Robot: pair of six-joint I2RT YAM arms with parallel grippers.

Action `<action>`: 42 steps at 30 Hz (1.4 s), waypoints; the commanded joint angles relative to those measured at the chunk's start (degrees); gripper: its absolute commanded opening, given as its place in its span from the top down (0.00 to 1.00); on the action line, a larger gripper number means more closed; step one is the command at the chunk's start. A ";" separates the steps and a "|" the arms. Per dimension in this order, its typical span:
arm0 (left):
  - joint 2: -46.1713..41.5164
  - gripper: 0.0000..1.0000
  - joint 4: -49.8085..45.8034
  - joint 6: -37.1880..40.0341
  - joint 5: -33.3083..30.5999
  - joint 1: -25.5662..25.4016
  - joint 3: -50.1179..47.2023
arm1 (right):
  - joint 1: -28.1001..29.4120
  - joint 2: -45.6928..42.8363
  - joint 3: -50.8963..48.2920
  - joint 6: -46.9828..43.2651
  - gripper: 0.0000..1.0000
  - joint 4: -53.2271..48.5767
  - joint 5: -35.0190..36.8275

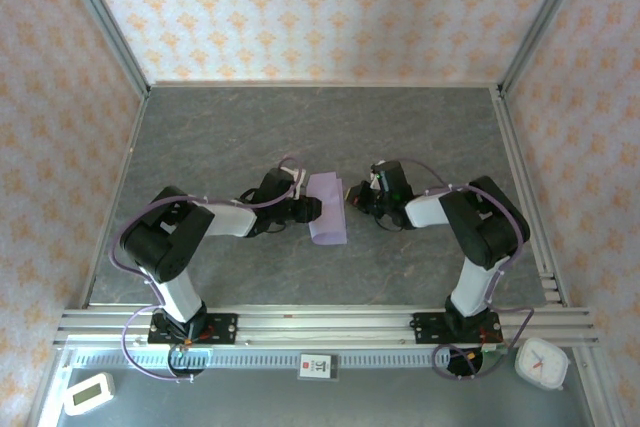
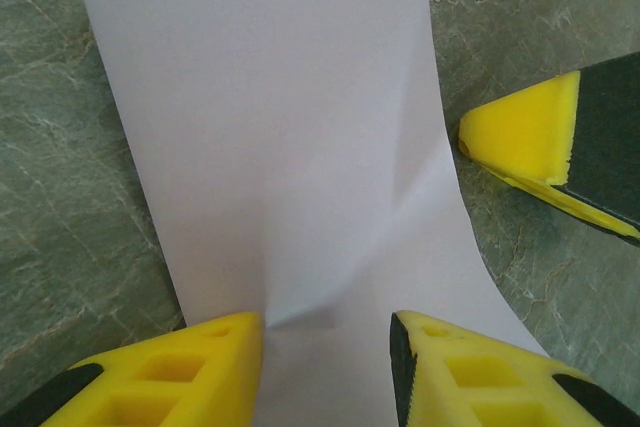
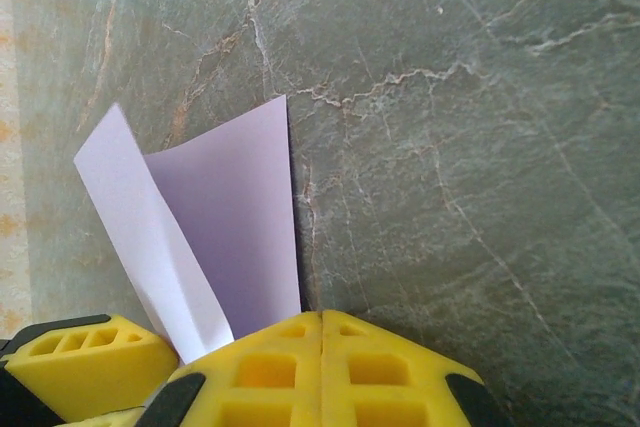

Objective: Fold a paper plane with a square sheet of paper (pick it up from the middle)

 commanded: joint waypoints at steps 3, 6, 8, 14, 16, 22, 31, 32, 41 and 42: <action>-1.05 0.57 -3.31 2.28 -1.34 -0.88 2.20 | 2.30 2.32 -1.20 0.34 1.00 1.73 -2.59; -0.84 0.57 -3.33 2.39 -1.53 -0.99 2.10 | 2.77 1.26 -1.45 0.42 1.00 1.71 -2.57; -0.72 0.57 -3.52 2.36 -1.69 -1.07 2.21 | 2.88 0.48 -1.40 0.35 1.00 1.35 -2.43; -0.69 0.57 -3.91 2.59 -1.76 -1.26 2.50 | 3.14 0.37 -1.17 0.26 1.00 0.36 -1.73; -0.55 0.57 -4.27 2.85 -1.94 -1.34 2.77 | 3.03 0.81 -1.21 0.13 1.00 -0.08 -0.84; -0.43 0.57 -5.00 3.33 -3.02 -1.47 2.88 | 1.29 -2.02 -2.61 0.09 1.00 -0.96 1.99; -1.26 0.58 -6.65 3.79 -5.64 -2.62 3.57 | 0.72 -0.81 -0.37 -1.14 1.00 -3.39 2.10; -1.30 0.58 -7.08 3.95 -5.96 -2.73 3.84 | 0.65 -0.58 -0.16 -1.13 1.00 -3.43 2.16; -2.12 0.58 -8.37 4.23 -6.80 -4.28 5.00 | 0.75 2.19 -0.48 -0.44 1.00 -2.43 2.04; -2.07 0.58 -8.59 4.40 -6.99 -4.48 5.16 | 0.78 2.29 -0.80 -0.23 1.00 -2.00 2.01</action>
